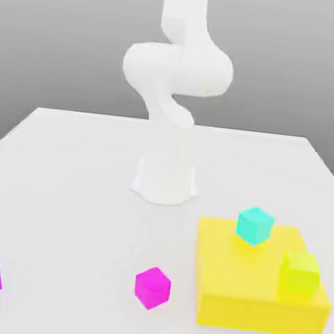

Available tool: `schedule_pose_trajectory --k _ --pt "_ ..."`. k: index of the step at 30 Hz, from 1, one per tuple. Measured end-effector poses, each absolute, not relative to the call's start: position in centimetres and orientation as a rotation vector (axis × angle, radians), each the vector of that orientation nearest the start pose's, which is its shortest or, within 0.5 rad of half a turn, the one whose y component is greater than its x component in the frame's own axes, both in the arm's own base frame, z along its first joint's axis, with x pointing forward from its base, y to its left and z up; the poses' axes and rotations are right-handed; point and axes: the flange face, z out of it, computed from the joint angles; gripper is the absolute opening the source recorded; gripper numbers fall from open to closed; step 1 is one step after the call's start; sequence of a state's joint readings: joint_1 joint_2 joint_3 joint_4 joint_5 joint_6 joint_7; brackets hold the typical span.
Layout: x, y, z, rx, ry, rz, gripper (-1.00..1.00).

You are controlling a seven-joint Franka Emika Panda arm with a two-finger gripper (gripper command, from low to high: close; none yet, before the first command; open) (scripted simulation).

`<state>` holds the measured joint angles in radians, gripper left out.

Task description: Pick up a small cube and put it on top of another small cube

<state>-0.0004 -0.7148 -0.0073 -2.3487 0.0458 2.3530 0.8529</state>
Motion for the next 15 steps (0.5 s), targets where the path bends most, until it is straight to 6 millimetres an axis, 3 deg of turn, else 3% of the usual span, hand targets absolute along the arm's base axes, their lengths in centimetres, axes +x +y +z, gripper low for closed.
schedule_pose_trajectory --k 3,7,11,15 --pt "41.8 -0.4 58.8 -2.374 1.293 -0.695 0.0" --pt "44.4 -0.1 49.2 -2.326 1.5 -0.479 0.0" --pt "44.9 0.4 39.7 -2.273 1.718 -0.293 0.0" --pt "43.4 0.6 30.9 -2.214 1.951 -0.144 0.0"
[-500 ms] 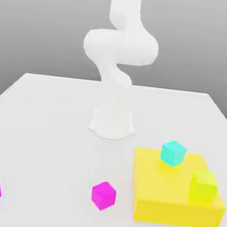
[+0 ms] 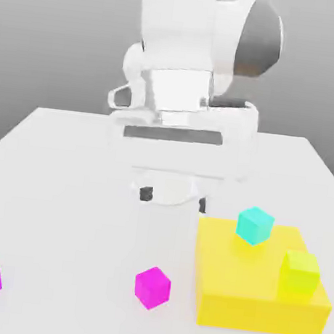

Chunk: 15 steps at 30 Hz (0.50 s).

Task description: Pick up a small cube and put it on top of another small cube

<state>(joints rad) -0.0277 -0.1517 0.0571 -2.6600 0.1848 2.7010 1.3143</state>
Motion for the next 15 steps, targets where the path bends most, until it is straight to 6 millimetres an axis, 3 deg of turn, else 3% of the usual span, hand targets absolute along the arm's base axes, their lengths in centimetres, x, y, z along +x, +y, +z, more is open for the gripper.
schedule_pose_trajectory --k 6,14,15 --pt "38.6 -0.2 19.9 -2.111 2.302 -0.013 0.0" --pt "38.0 -0.2 13.3 -2.104 2.336 -0.007 0.0" --pt "37.9 -0.2 12.7 -2.102 2.336 -0.003 -1.0"
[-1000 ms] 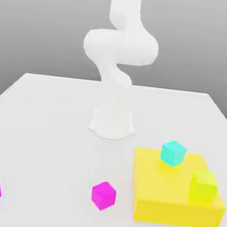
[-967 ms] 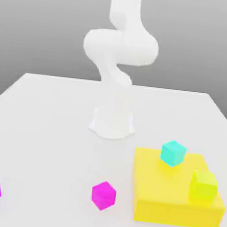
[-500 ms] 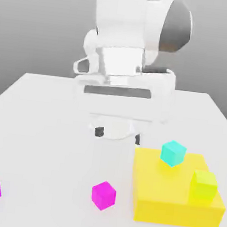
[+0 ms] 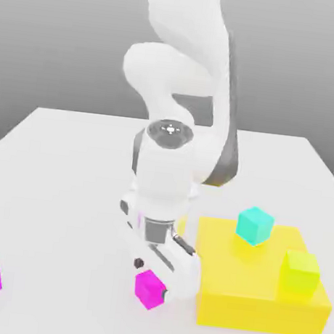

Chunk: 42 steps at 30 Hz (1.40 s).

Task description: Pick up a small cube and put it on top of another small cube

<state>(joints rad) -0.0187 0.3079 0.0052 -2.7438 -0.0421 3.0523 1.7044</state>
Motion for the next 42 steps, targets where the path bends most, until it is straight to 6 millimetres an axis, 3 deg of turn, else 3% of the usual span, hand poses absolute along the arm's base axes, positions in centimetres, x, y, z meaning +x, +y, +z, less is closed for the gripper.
schedule_pose_trajectory --k 7,15,19,24,30,35,37,41,42 --pt "37.9 -0.2 12.7 -2.101 2.335 -0.006 -1.0" --pt "38.0 -0.2 18.4 -2.102 2.336 -0.008 -1.0" --pt "37.1 5.1 21.3 -2.347 2.046 0.055 -1.0" --pt "35.1 9.8 25.1 -2.618 1.622 0.097 -1.0" --pt "31.2 15.2 29.4 -2.903 1.03 0.075 -1.0" --pt "27.1 18.3 32.0 -3.08 0.53 0.018 -1.0" --pt "26.7 18.8 31.0 -3.103 0.458 0.006 -1.0" --pt "26.5 18.9 27.1 -3.111 0.435 0.001 -1.0" --pt "26.4 18.8 26.3 -3.111 0.433 0.001 1.0"
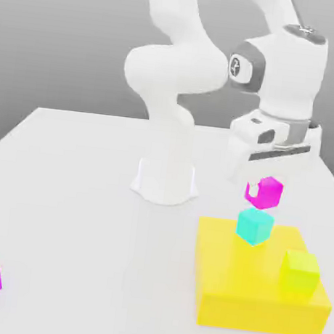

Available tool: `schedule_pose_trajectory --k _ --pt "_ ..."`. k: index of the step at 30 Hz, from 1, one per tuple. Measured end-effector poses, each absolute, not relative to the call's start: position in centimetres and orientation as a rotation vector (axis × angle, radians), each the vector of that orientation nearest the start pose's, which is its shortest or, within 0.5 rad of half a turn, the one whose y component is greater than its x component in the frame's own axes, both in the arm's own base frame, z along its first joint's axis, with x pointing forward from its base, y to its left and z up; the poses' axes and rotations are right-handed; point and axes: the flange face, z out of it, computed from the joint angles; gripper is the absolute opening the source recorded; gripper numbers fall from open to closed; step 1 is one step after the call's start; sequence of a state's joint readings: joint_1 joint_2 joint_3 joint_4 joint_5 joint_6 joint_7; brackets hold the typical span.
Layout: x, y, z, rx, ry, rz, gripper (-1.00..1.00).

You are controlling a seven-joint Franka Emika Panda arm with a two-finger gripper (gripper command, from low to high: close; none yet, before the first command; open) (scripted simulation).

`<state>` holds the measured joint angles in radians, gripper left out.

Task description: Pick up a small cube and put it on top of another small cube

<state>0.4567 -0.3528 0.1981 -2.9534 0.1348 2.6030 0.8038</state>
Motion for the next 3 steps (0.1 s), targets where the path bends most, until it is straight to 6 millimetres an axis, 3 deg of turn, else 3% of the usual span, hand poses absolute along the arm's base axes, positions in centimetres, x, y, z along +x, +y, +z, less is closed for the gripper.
schedule_pose_trajectory --k 3 --pt "26.42 18.84 26.28 -3.111 0.433 0.001 1.0"
